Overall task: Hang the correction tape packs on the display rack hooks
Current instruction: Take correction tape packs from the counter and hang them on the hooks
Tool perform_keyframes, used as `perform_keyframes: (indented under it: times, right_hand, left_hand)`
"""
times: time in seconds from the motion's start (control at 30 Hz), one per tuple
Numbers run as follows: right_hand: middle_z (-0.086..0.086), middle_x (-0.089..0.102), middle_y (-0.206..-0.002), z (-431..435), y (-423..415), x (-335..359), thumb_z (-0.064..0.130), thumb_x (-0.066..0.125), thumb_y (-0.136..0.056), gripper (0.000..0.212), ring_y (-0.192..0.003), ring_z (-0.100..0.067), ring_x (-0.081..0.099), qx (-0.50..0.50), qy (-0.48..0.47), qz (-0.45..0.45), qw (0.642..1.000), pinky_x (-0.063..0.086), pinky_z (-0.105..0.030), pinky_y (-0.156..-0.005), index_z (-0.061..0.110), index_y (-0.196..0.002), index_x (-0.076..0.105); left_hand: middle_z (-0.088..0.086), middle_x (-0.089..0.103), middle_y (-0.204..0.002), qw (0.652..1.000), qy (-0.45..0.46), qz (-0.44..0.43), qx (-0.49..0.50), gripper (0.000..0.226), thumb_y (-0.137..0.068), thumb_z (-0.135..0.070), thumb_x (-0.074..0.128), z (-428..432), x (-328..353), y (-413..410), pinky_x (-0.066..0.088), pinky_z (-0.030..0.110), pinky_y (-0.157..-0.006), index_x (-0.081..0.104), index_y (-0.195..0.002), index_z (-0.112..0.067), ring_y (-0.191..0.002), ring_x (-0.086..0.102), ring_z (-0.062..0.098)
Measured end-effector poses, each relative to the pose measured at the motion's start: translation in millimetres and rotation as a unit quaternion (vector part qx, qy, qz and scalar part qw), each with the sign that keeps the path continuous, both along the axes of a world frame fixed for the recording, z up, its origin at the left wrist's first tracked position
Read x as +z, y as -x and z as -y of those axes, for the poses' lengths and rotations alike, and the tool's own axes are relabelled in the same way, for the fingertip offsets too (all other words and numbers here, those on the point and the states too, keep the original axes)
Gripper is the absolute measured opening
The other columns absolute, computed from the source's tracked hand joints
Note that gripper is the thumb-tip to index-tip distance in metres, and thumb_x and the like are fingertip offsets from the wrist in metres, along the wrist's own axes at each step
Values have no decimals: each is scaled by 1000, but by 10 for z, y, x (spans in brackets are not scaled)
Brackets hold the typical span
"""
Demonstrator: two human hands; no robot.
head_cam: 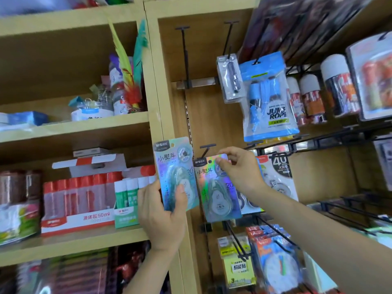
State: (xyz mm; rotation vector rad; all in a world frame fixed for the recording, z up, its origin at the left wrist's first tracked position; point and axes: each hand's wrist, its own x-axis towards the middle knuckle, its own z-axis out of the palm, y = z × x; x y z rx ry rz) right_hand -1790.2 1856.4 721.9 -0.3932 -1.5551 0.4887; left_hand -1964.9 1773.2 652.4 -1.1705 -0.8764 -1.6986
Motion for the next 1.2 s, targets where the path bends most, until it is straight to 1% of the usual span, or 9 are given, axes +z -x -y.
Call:
perform_keyframes:
  times: [0.17, 0.3, 0.4, 0.5, 0.57, 0.63, 0.73, 1.0, 1.2]
  right_hand:
    - [-3, 70, -78, -173, 81, -45, 22, 70, -91, 9, -61, -7, 53, -67, 14, 70, 995, 41, -26, -59, 22, -99, 72]
    - [9, 57, -69, -224, 126, -95, 24, 67, -93, 17, -64, -9, 51, -80, 14, 88, 993, 39, -27, -60, 21, -109, 70]
    - [14, 63, -98, -168, 94, -256, 24, 67, -93, 28, -88, -10, 59, -124, -40, 61, 990, 46, -27, -76, 23, -121, 63]
    - [8, 59, -115, -103, 10, -508, 26, 68, -91, 28, -105, -18, 52, -217, -217, 84, 948, 43, -29, -85, 23, -118, 63]
    - [6, 53, -134, -79, -37, -643, 38, 63, -91, 38, -119, -22, 46, -248, -279, 190, 908, 41, -36, -96, 27, -128, 59]
    - [5, 33, -156, -94, -55, -723, 55, 51, -92, 53, -136, -25, 31, -278, -269, 303, 871, 32, -41, -105, 37, -142, 44]
    - [2, 13, -165, -172, -38, -721, 65, 43, -90, 65, -144, -31, 19, -304, -247, 370, 842, 25, -49, -110, 44, -150, 29]
    - [-4, 14, -166, -617, 204, -467, 64, 45, -89, 68, -148, -40, 19, -361, -229, 443, 788, 22, -60, -113, 41, -152, 28]
    - [0, -9, -167, -900, 316, -306, 63, 43, -94, 73, -152, -37, -4, -372, -188, 531, 738, 4, -60, -118, 40, -156, 13]
  left_hand:
    - [1, 60, -87, 1000, 1, -3, -1, 27, -94, -39, 60, -14, 0, 17, 47, 44, -58, 57, -100, -12, -79, 56, 26]
    - [-10, 53, -89, 1000, 3, 1, -19, 22, -93, -41, 60, 10, 11, -15, 48, 43, -57, 53, -101, -21, -78, 56, 22]
    - [-14, 49, -90, 1000, 0, 3, -25, 22, -93, -42, 59, 29, 13, -34, 47, 37, -59, 52, -100, -23, -79, 54, 18]
    - [-14, 48, -88, 1000, -4, 4, -28, 21, -93, -42, 58, 40, 15, -47, 42, 29, -62, 52, -100, -23, -79, 51, 16]
    - [-14, 48, -87, 1000, -5, 3, -29, 23, -94, -45, 57, 42, 16, -47, 40, 22, -65, 52, -100, -23, -79, 49, 13]
    - [-14, 48, -87, 1000, -6, 6, -31, 26, -96, -48, 55, 48, 13, -49, 37, 13, -69, 52, -99, -23, -80, 46, 8]
    - [-14, 49, -88, 999, -10, 9, -35, 28, -96, -47, 56, 48, 8, -48, 35, 11, -70, 54, -101, -20, -80, 48, 10]
    - [-9, 54, -95, 999, -4, 26, -21, 38, -97, -51, 54, 23, -2, -41, 42, 27, -73, 58, -105, -14, -87, 54, 18]
    - [-2, 55, -94, 1000, 16, 21, -13, 56, -98, -57, 49, 55, 2, -65, 35, 4, -80, 61, -102, -3, -92, 47, 10]
